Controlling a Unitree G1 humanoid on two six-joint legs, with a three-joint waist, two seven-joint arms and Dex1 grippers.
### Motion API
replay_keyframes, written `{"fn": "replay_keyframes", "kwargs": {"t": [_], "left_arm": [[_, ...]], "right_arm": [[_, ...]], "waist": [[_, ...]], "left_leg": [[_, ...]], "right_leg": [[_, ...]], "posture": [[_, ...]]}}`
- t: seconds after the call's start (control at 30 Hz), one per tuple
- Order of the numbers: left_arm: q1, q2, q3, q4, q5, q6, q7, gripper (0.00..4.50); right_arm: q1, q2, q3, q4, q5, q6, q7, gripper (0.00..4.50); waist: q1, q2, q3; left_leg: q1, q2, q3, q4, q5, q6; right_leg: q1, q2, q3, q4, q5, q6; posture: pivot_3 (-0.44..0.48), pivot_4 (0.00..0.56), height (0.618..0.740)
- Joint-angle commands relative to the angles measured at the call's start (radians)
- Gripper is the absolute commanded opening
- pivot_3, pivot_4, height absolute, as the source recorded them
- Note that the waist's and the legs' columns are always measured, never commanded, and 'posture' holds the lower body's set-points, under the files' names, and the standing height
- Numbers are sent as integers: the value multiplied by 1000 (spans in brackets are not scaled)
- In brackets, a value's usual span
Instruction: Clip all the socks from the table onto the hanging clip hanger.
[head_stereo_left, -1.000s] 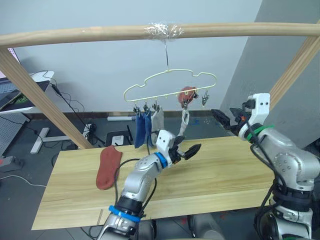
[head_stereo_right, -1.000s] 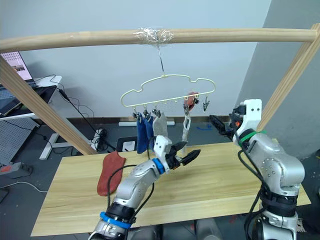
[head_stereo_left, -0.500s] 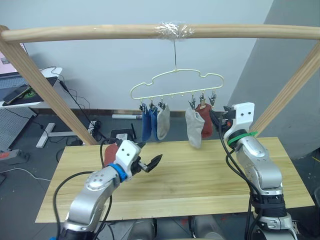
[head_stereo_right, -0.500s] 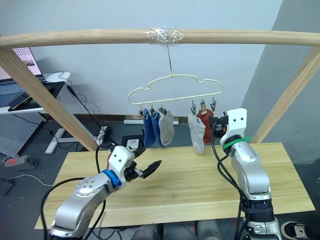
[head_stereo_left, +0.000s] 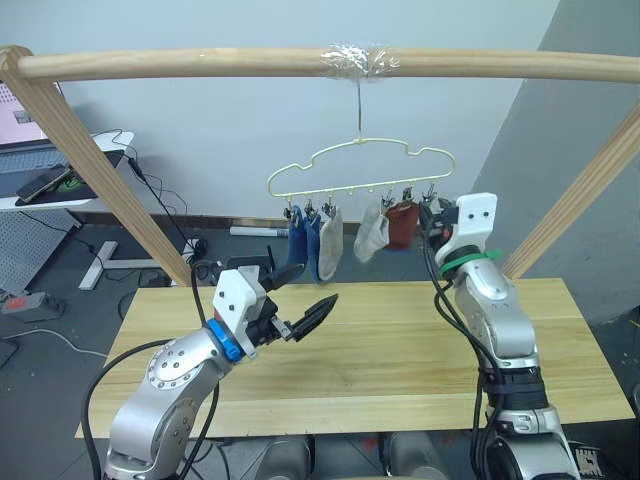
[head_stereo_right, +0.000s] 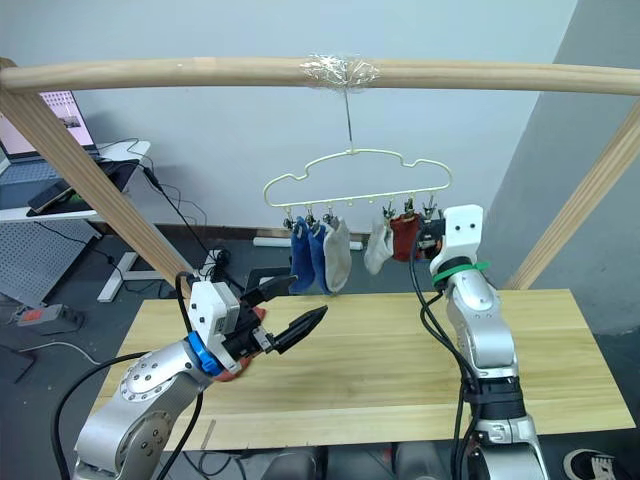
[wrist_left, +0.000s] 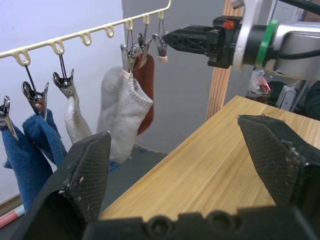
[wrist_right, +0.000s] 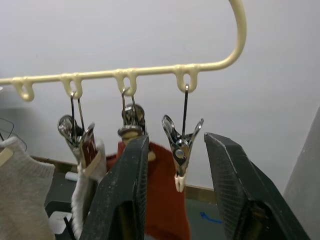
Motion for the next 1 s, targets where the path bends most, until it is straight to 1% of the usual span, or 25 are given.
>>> {"fn": "replay_keyframes", "kwargs": {"t": [0.03, 0.43, 0.7, 1.0], "left_arm": [[7, 9, -2, -43, -8, -20, 2, 4500], [19, 3, -17, -60, -11, -25, 12, 4500], [14, 10, -16, -39, -15, -36, 7, 4500], [14, 9, -24, -54, -16, -29, 16, 4500]], "right_arm": [[-33, 12, -12, 9, -8, -34, -18, 1828], [-110, 30, -42, 127, -19, -77, -59, 1828], [-129, 31, -40, 161, -19, -98, -56, 1828], [-137, 32, -40, 177, -13, -105, -50, 1828]], "waist": [[1, 0, 0], [1, 0, 0], [1, 0, 0], [1, 0, 0]], "left_leg": [[0, 0, 0, 0, 0, 0], [0, 0, 0, 0, 0, 0], [0, 0, 0, 0, 0, 0], [0, 0, 0, 0, 0, 0]], "right_leg": [[0, 0, 0, 0, 0, 0], [0, 0, 0, 1, 0, -1], [0, 0, 0, 1, 1, -1], [0, 0, 0, 1, 1, -1]], "posture": [[58, 107, 740], [68, 103, 740], [69, 106, 740], [76, 109, 740]]}}
